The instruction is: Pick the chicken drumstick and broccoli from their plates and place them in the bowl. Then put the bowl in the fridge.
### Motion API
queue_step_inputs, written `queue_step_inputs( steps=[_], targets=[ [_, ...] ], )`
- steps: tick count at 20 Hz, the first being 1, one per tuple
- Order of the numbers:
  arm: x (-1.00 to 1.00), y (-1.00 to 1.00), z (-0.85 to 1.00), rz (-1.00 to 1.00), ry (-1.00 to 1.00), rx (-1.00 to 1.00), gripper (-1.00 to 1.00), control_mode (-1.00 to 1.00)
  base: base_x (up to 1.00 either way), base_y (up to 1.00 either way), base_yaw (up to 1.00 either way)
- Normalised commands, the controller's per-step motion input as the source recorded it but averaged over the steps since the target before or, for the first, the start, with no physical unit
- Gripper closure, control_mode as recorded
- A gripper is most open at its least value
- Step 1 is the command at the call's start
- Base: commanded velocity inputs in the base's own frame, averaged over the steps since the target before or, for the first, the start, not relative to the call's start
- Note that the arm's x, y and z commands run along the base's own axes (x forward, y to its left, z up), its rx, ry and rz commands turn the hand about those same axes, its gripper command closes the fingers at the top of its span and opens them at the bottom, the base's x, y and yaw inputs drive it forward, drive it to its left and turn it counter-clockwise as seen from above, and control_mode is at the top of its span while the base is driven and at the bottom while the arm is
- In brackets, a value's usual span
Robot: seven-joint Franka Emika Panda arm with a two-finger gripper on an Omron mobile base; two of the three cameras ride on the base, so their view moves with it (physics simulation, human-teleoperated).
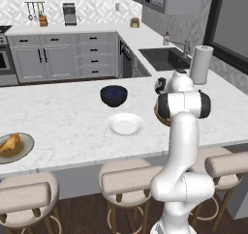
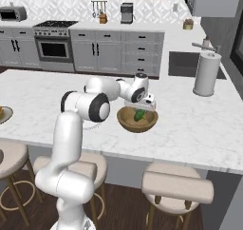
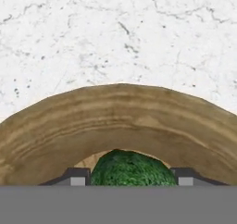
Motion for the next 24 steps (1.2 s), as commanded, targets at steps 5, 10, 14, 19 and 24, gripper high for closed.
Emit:
queue_step_inputs(
  steps=[5, 10, 14, 19, 24],
  targets=[
    [-0.69, 0.47, 0.0, 0.0, -0.22, -0.01, -1.0, -1.0, 0.0, 0.0, 0.0],
    [-0.56, 0.45, 0.0, 0.0, -0.19, 0.0, -1.0, -1.0, 0.0, 0.0, 0.0],
    [-0.47, 0.47, 0.21, 0.0, -0.14, -0.02, -1.0, -1.0, 0.0, 0.0, 0.0],
    [-0.74, 0.62, 0.49, 0.0, -0.07, -0.01, -1.0, -1.0, 0.0, 0.0, 0.0],
    [-0.79, 0.6, 0.84, 0.0, 0.02, 0.07, -1.0, -1.0, 0.0, 0.0, 0.0]
  ],
)
